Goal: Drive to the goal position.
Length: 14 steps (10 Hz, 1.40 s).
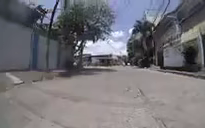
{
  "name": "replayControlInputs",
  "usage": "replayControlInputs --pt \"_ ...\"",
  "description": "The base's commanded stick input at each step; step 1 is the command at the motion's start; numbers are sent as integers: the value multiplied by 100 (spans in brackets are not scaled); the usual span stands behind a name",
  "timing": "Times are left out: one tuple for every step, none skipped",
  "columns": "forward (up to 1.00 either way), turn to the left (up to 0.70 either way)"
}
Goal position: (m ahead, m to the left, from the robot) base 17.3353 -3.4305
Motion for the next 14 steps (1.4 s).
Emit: replayControlInputs --pt "85 -34" --pt "85 -34" --pt "85 -34" --pt "85 -34" --pt "85 -34" --pt "85 -34" --pt "85 0" --pt "85 0" --pt "85 0" --pt "85 0" --pt "85 0" --pt "85 0" --pt "85 0" --pt "85 0"
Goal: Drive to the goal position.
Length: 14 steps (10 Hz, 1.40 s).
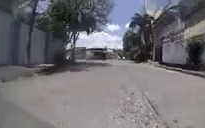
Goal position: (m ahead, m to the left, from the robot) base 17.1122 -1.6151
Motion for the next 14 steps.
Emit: replayControlInputs --pt "85 0" --pt "85 0" --pt "85 0" --pt "85 0" --pt "85 0" --pt "85 0" --pt "85 0" --pt "85 0" --pt "85 0" --pt "85 -30" --pt "85 -34" --pt "85 -34" --pt "85 -34" --pt "85 -34"
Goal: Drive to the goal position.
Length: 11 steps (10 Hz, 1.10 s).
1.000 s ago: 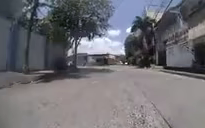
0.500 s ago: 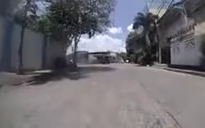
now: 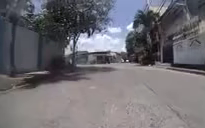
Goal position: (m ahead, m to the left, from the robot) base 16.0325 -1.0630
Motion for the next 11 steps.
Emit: replayControlInputs --pt "85 -34" --pt "85 -34" --pt "85 -34" --pt "85 -34" --pt "85 -34" --pt "85 -34" --pt "85 -34" --pt "85 -34" --pt "85 -34" --pt "85 -34" --pt "85 -34"
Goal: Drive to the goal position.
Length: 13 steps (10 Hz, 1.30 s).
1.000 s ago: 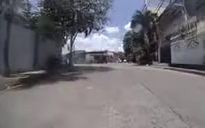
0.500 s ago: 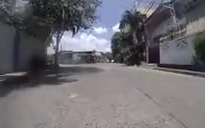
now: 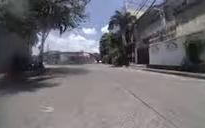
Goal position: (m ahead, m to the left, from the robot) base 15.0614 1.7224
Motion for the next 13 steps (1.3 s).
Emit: replayControlInputs --pt "85 -34" --pt "85 0" --pt "85 0" --pt "85 0" --pt "85 0" --pt "85 0" --pt "85 0" --pt "85 0" --pt "85 0" --pt "85 0" --pt "85 0" --pt "85 0" --pt "85 0"
